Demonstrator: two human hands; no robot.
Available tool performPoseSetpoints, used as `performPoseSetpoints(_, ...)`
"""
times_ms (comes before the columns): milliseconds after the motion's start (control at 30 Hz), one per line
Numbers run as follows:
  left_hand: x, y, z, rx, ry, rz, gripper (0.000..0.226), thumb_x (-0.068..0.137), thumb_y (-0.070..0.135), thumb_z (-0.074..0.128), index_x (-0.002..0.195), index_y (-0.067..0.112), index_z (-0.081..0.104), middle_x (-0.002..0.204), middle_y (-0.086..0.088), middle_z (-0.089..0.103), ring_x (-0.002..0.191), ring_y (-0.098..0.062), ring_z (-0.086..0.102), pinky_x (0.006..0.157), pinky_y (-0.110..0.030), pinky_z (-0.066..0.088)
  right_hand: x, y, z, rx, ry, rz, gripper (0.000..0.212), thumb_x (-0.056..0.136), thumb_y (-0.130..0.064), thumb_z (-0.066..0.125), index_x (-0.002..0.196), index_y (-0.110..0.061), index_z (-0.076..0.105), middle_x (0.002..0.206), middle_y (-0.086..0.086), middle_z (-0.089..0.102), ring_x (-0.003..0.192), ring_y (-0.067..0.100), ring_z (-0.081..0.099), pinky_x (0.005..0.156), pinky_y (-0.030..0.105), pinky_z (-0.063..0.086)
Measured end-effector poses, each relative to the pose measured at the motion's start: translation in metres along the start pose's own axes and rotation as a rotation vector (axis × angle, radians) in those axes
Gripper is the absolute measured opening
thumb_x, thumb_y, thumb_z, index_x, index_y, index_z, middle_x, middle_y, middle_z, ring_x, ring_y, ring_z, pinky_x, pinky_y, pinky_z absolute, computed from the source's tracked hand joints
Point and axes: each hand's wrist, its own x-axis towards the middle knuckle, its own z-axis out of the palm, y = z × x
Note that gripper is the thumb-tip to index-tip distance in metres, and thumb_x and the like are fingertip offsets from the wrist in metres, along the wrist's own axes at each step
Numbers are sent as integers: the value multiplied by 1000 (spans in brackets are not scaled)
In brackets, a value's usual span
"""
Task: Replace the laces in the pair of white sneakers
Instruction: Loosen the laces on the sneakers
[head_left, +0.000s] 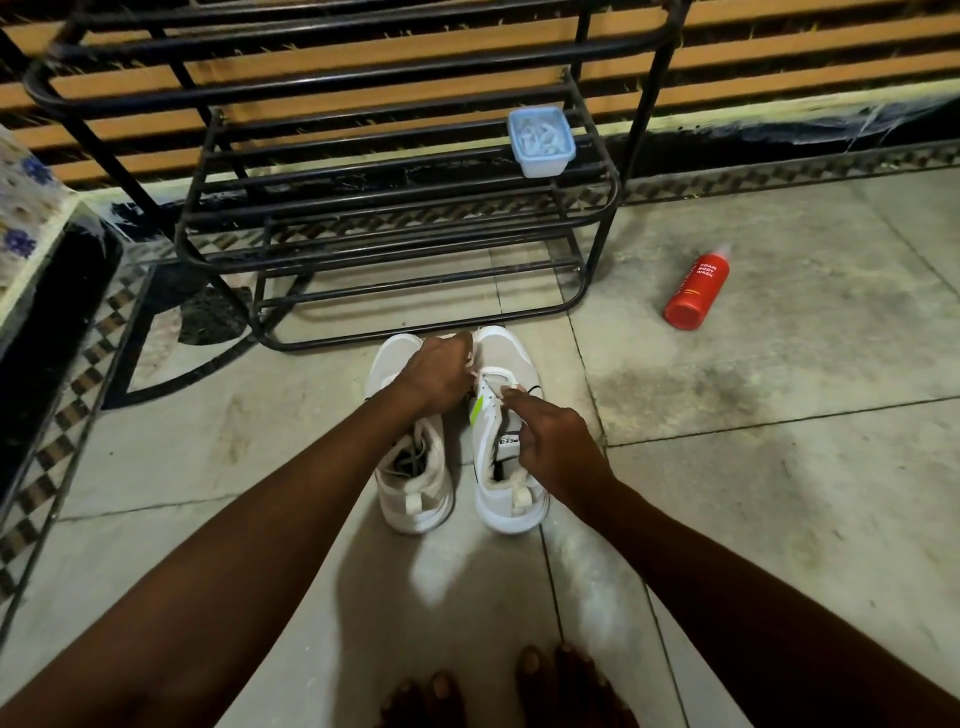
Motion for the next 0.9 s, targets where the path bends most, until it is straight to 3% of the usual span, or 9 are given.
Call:
performPoseSetpoints(133, -2, -4, -8, -115, -7, -69, 21, 83, 11, 74, 100, 7, 62, 104, -16, 70, 98, -33, 61, 72, -30, 37, -2, 0, 0, -23, 42, 4, 51, 76, 16, 59, 126, 6, 64, 128, 21, 66, 115, 36, 66, 96, 47, 56)
performPoseSetpoints(200, -3, -8, -12, -248, 34, -125, 8, 92, 14, 67, 89, 14, 60, 87, -6, 71, 86, -26, 65, 66, -29, 43, -3, 0, 1, -34, 72, 31, 50, 76, 16, 60, 124, 6, 65, 126, 21, 67, 111, 37, 68, 93, 48, 57)
performPoseSetpoints(267, -4, -9, -14, -359, 68, -142, 19, 98, 13, 58, 81, 21, 53, 77, 0, 73, 76, -20, 71, 61, -23, 49, -4, 0, 2, -42, 86, 40, 48, 76, 17, 61, 123, 7, 65, 123, 22, 68, 109, 37, 69, 91, 49, 58)
performPoseSetpoints(333, -7, -6, -13, -419, 80, -154, 18, 96, 6, 56, 84, 19, 53, 79, -2, 75, 75, -17, 72, 59, -20, 52, -3, 0, 2, -44, 98, 27, 48, 76, 17, 61, 123, 7, 66, 123, 22, 68, 108, 37, 69, 91, 48, 58)
performPoseSetpoints(367, -6, -5, -13, -441, 108, -164, 13, 94, 4, 55, 89, 16, 55, 82, -4, 74, 78, -21, 72, 63, -27, 54, -3, 1, 2, -46, 98, 23, 49, 76, 17, 60, 123, 7, 65, 123, 22, 68, 109, 37, 69, 92, 48, 58)
performPoseSetpoints(433, -5, -3, -17, -560, 248, -222, 10, 93, 1, 53, 93, 10, 57, 84, -8, 68, 77, -27, 63, 62, -34, 46, -3, 2, 2, -48, 95, 20, 51, 75, 18, 59, 124, 7, 65, 123, 22, 68, 110, 38, 69, 92, 49, 57)
performPoseSetpoints(533, -6, -2, -39, -941, 372, -239, 30, 85, -12, 38, 77, 14, 53, 70, -9, 52, 61, -20, 45, 53, -29, 29, -3, 3, 2, -24, 97, 31, 51, 75, 17, 58, 125, 8, 64, 124, 24, 67, 111, 39, 68, 94, 50, 56)
performPoseSetpoints(767, -26, 23, -71, -1281, 133, -117, 30, 100, -6, 38, 80, 14, 49, 62, -4, 39, 53, -14, 34, 48, -25, 19, 12, -2, -6, 97, 218, -10, 36, 81, 4, 70, 117, 4, 68, 115, 17, 71, 105, 32, 69, 97, 37, 52)
performPoseSetpoints(900, -39, 48, -81, -1509, 47, -9, 25, 102, -3, 38, 85, 7, 54, 65, -5, 40, 55, -15, 38, 44, -23, 28, 45, -23, -14, 277, 95, 87, 43, 82, -10, 74, 123, -8, 64, 122, 8, 63, 114, 23, 60, 92, 40, 54)
